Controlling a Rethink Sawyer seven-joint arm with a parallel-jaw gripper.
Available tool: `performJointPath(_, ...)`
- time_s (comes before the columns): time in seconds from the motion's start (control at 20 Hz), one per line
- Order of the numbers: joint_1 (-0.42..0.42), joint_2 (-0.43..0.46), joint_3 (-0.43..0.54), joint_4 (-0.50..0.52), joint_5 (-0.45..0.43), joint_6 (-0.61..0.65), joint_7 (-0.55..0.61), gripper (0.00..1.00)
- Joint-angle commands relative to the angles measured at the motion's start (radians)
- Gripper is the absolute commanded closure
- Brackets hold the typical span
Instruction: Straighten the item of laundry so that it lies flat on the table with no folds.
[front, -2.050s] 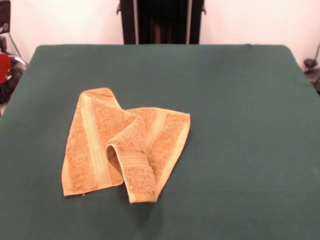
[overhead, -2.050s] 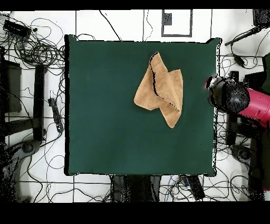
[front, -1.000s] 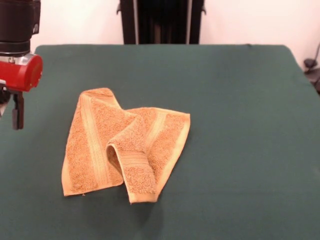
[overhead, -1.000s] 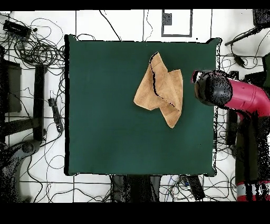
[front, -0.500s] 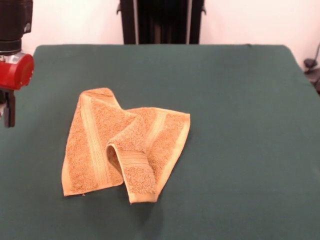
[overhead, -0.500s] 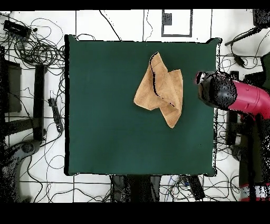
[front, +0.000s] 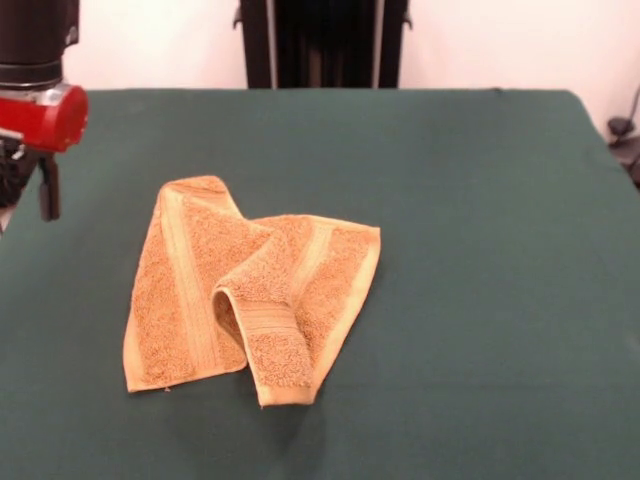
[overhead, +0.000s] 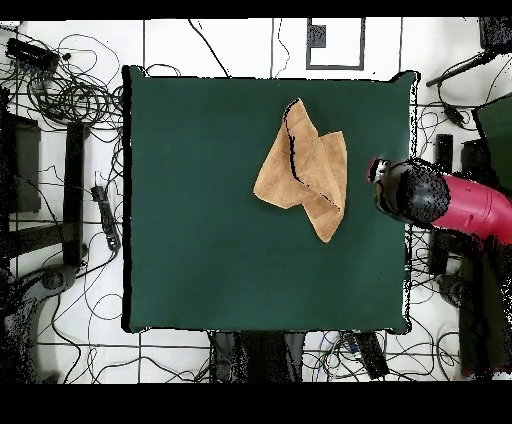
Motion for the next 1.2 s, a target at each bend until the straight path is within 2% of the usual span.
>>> performJointPath(0.05,0.042,-0.001,0.103,0.234,-0.038,0.089,-0.153,0.0)
performJointPath(0.75,0.083,-0.028,0.07,0.301,-0.081,0.039,-0.067,0.0)
performJointPath(1.2,0.094,-0.072,0.072,0.333,-0.097,0.055,-0.078,0.0)
